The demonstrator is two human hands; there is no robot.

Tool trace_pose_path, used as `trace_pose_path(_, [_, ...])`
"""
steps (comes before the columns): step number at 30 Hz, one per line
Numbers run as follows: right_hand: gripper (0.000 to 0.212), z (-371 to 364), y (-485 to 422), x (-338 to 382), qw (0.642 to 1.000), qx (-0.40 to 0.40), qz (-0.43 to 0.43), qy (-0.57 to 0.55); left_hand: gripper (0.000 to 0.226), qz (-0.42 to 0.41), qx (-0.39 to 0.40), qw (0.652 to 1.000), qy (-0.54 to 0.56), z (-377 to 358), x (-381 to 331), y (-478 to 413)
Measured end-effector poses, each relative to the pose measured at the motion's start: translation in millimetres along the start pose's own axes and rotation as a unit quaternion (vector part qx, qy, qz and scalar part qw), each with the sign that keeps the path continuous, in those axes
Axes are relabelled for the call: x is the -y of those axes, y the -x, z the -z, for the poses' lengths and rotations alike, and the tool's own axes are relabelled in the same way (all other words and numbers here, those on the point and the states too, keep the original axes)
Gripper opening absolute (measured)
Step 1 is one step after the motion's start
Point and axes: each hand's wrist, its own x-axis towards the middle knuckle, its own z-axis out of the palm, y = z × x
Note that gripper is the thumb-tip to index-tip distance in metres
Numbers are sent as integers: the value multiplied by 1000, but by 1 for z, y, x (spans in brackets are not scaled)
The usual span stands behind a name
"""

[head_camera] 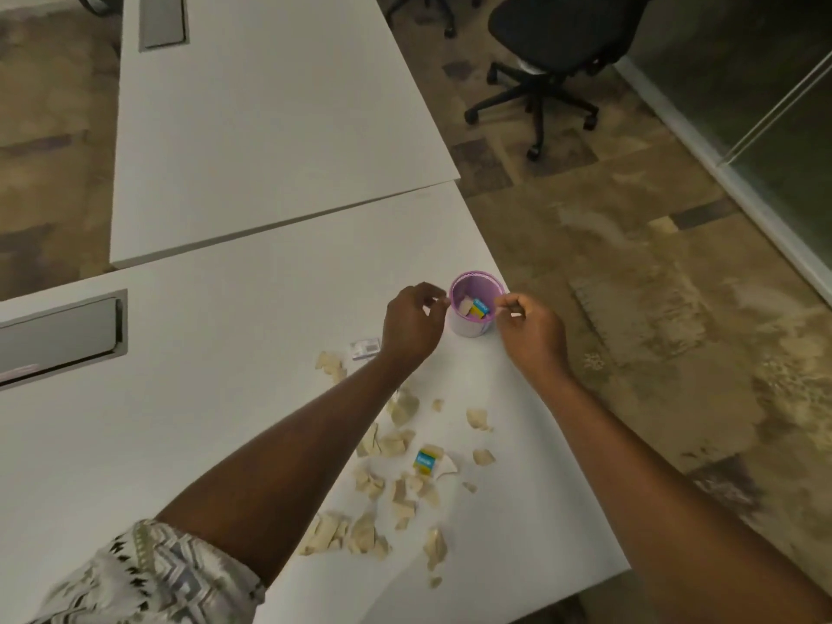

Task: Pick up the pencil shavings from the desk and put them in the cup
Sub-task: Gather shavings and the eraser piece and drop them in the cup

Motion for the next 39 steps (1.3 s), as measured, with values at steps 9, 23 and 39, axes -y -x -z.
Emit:
trace_pose_path(9, [65, -24, 107, -72, 934, 286, 52, 209, 50, -64, 194, 936, -287, 15, 114, 107])
trace_pose_path(23, [82, -69, 191, -72, 900, 299, 78, 308, 100, -43, 236, 894, -379, 10, 164, 194])
trace_pose_path(39, [34, -78, 181, -76, 899, 199, 177, 349, 36, -65, 173, 921, -343, 2, 148, 192])
